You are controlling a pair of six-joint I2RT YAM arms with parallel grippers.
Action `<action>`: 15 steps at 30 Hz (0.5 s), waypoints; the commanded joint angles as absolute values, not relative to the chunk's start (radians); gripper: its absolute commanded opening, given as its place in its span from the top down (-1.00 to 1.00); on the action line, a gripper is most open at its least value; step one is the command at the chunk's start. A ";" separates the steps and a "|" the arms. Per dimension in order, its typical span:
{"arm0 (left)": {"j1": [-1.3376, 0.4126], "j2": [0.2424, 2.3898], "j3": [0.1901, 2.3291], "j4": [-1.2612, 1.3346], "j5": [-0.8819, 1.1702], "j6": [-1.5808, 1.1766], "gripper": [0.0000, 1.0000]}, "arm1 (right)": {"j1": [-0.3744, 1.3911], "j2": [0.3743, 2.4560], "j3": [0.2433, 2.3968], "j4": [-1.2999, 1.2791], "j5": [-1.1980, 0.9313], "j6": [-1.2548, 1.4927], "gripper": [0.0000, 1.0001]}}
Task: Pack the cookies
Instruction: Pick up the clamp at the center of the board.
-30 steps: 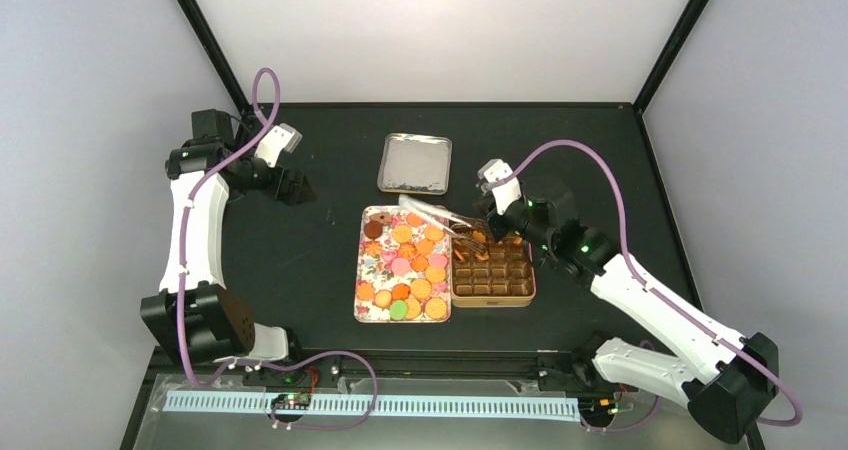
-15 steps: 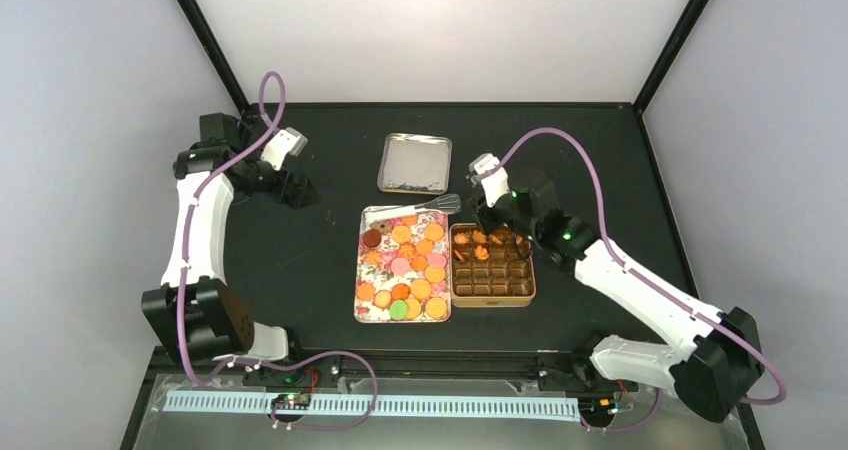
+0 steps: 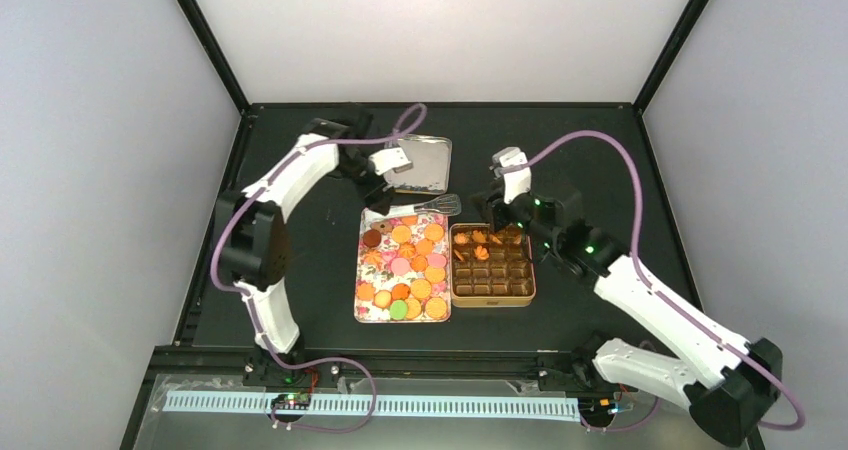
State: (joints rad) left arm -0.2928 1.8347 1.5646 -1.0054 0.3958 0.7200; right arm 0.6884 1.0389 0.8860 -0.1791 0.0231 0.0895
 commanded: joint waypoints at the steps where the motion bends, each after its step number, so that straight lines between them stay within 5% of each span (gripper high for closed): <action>1: -0.398 1.908 1.620 -0.967 0.211 0.755 -0.79 | 0.681 0.924 0.848 -0.184 0.086 0.144 -0.05; 8: -0.506 1.984 1.621 -0.848 0.104 0.729 -0.63 | 0.679 0.740 0.802 -0.217 0.150 0.152 -0.06; 15: -0.566 2.004 1.538 -0.695 -0.053 0.730 -0.26 | 0.679 0.691 0.822 -0.265 0.180 0.134 0.01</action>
State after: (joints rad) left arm -0.5457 1.9903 1.5639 -0.8089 0.0738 0.7300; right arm 0.6838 0.7052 0.8116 -0.2291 0.1333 0.1364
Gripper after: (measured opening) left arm 0.677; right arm 0.508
